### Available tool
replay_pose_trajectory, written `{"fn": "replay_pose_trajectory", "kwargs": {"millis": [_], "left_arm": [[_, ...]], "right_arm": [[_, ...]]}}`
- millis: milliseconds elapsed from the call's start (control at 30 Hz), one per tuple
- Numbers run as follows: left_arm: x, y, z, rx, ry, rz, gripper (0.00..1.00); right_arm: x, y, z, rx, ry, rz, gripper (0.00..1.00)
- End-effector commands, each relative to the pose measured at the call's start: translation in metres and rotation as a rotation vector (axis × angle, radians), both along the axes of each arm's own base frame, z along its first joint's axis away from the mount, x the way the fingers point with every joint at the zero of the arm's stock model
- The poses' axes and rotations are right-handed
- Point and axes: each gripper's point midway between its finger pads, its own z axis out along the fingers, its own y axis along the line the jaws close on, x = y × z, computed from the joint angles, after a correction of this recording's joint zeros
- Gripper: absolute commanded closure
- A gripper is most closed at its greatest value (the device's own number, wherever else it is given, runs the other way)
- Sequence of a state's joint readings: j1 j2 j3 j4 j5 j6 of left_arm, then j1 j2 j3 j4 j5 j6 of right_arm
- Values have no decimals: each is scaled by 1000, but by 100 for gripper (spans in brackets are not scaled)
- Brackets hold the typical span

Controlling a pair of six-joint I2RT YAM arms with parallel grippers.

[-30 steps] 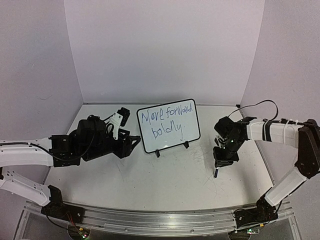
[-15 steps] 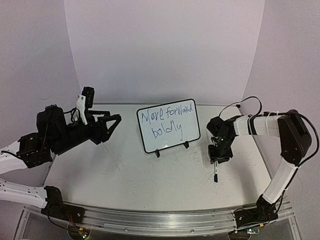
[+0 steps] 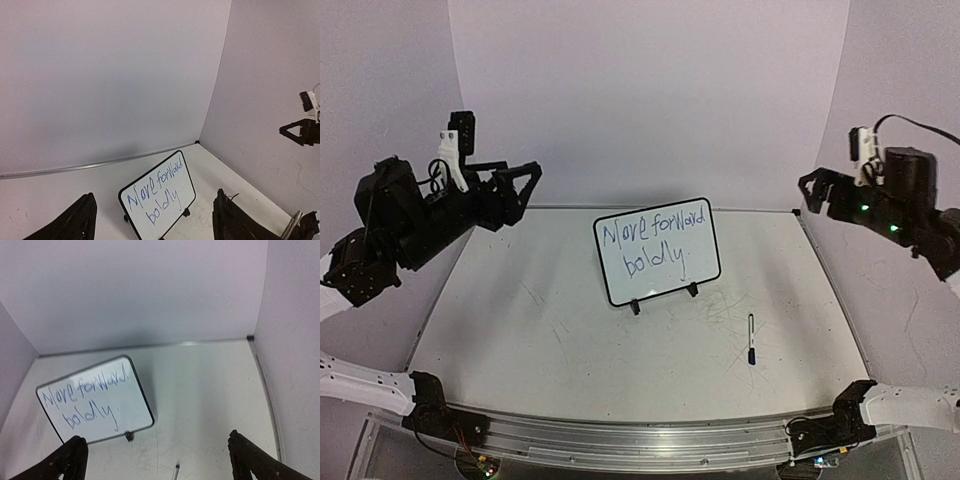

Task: Write a sentence on the whiteboard
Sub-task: Reset both arms

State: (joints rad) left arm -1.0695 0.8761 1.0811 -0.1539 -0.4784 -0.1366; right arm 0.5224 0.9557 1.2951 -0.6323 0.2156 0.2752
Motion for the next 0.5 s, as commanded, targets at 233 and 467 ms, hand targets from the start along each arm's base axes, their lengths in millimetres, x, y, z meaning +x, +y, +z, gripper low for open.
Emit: {"fn": "replay_pose_trajectory", "kwargs": {"millis": [233, 467], "left_arm": [[-2, 29, 76, -97, -123, 89, 14], [-2, 26, 79, -95, -126, 80, 12]], "right_arm": [[-56, -65, 121, 21, -431, -159, 2], [-62, -74, 123, 37, -449, -192, 2]]}}
